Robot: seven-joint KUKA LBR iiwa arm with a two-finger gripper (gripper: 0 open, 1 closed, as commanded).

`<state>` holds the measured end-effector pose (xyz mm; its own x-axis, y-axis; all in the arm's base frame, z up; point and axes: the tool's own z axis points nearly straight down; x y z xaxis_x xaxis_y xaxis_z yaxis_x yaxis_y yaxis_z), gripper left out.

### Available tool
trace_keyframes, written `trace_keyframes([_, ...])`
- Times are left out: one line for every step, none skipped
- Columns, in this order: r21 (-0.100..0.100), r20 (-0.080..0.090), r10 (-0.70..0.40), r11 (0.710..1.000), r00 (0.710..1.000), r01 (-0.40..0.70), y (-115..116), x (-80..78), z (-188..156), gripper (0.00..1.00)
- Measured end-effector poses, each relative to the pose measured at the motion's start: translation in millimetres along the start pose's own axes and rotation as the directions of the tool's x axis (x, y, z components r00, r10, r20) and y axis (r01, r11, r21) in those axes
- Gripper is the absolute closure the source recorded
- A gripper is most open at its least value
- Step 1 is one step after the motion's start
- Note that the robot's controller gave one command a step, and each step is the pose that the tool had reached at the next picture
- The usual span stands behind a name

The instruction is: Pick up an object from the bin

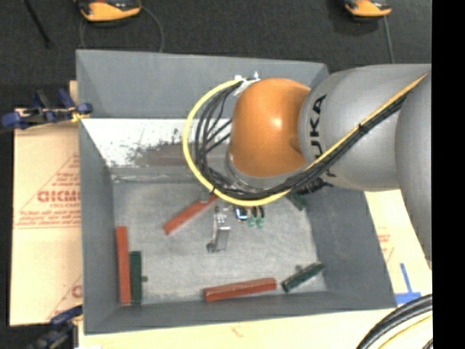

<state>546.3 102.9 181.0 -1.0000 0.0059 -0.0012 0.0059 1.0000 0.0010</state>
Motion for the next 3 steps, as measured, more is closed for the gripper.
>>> trace_keyframes([0.002,0.0,-0.178,0.984,0.984,0.178,8,-54.6,107,0.0])
trace_keyframes([0.0,0.004,-0.174,0.985,0.985,0.174,9,-55.7,103,1.0])
trace_keyframes([0.002,0.009,-0.24,0.971,0.971,0.24,13,22.0,-69,1.0])
